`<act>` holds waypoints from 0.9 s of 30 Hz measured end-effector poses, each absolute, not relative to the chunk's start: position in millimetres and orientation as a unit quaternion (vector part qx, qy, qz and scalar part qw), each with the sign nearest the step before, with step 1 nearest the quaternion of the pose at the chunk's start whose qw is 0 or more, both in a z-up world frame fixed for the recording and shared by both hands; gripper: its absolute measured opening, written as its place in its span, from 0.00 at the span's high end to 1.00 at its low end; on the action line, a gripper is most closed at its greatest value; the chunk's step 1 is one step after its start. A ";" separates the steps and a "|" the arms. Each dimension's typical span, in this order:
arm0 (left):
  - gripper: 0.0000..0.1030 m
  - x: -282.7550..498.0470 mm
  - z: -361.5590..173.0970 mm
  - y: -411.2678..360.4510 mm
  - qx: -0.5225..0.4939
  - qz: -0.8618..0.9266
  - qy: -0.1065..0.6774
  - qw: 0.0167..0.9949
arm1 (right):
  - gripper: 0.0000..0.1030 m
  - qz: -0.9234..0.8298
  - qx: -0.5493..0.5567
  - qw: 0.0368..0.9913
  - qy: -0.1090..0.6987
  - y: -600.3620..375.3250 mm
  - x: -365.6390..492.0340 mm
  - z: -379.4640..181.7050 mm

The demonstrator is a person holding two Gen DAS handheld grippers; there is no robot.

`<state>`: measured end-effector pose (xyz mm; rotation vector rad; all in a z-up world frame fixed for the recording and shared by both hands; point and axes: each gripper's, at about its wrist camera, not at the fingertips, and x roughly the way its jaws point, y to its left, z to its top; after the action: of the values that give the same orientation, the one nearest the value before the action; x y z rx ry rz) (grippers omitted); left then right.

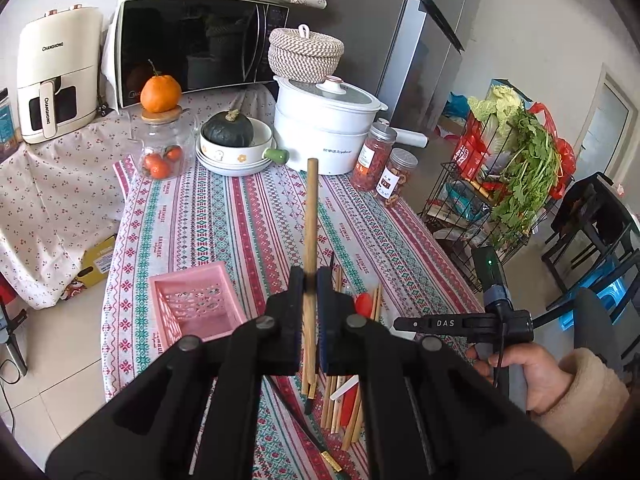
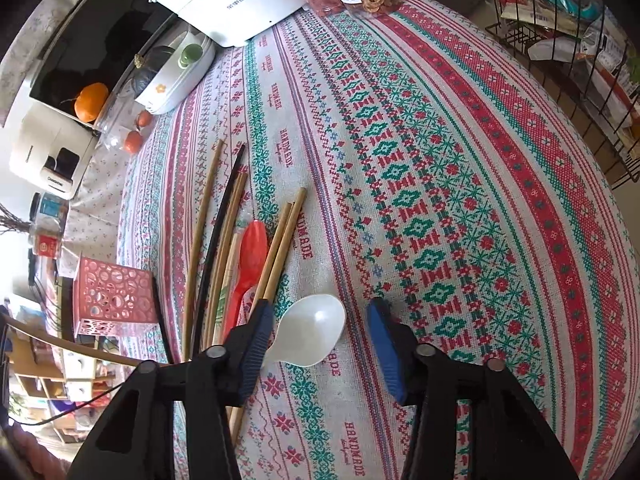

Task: Organize utensils
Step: 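Lift the wooden chopstick with the left gripper while the right gripper grasps the white spoon, then lower the chopstick into the pink basket with left while right drops the white spoon in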

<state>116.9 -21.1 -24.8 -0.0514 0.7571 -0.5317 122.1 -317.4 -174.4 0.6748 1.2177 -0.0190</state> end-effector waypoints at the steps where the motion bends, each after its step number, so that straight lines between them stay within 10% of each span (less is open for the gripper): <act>1: 0.93 116.5 -24.4 -18.7 -0.028 -0.255 0.364 0.895 | 0.81 -0.013 0.316 0.769 0.555 -317.4 121.2 -176.5; 3: 0.93 113.2 -22.0 -13.4 -0.033 -0.256 0.360 0.897 | 0.92 -0.014 0.335 0.765 0.550 -319.7 120.7 -182.2; 27: 0.93 116.2 26.0 56.5 -0.072 -0.171 0.247 0.951 | 0.94 0.048 0.150 0.946 0.282 -213.8 112.8 30.5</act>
<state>116.2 56.5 26.0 -0.1466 0.5029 -0.3487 112.8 -213.8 30.5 0.3061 0.5740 0.0984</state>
